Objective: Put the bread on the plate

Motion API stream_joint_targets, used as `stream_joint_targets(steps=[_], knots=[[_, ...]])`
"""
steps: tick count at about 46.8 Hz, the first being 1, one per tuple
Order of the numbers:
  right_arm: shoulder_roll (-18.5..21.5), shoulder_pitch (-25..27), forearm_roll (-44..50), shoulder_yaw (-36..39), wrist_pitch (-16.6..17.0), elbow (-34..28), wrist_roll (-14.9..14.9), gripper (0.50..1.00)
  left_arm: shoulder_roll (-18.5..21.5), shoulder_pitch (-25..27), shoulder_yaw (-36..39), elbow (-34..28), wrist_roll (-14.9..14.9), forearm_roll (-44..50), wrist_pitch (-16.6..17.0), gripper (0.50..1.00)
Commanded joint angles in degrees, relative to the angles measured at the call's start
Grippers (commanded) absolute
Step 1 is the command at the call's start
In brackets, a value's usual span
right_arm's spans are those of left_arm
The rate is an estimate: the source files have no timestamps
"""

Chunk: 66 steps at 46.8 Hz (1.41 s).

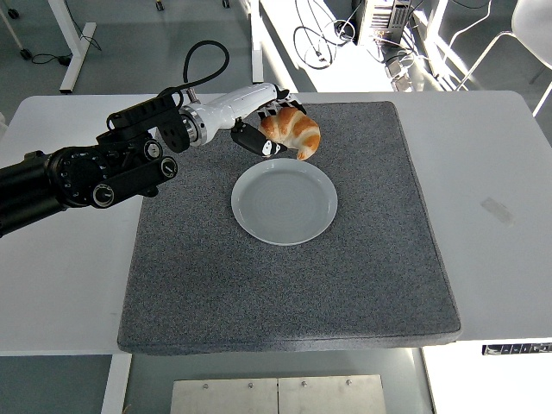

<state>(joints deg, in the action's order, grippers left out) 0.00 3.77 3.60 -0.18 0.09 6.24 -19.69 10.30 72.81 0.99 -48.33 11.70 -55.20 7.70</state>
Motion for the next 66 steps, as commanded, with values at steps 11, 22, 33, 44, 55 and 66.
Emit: stream_joint_targets(steps=[11, 22, 33, 44, 55, 66], knots=[[0.0, 0.01, 0.0, 0.01, 0.0, 0.0, 0.0, 1.0, -5.64, -0.04, 2.26, 1.49, 0.08, -0.08, 0.29, 0.5], [0.0, 0.01, 0.0, 0.01, 0.0, 0.0, 0.0, 1.0, -7.84, -0.83, 5.25, 5.53, 0.17, -0.08, 0.29, 0.5], [0.0, 0.01, 0.0, 0.01, 0.0, 0.0, 0.0, 1.0, -9.07, -1.97, 6.83, 6.06, 0.25, 0.09, 0.47, 0.5], [0.0, 0.01, 0.0, 0.01, 0.0, 0.0, 0.0, 1.0, -10.3, -3.11, 8.85, 8.34, 0.25, 0.0, 0.47, 0.5], [0.0, 0.01, 0.0, 0.01, 0.0, 0.0, 0.0, 1.0, -10.3, -3.91, 9.91, 10.54, 1.31, 0.01, 0.47, 0.5], [0.0, 0.01, 0.0, 0.01, 0.0, 0.0, 0.0, 1.0, -10.3, -4.61, 10.35, 10.89, 1.4, -0.17, 0.65, 0.5]])
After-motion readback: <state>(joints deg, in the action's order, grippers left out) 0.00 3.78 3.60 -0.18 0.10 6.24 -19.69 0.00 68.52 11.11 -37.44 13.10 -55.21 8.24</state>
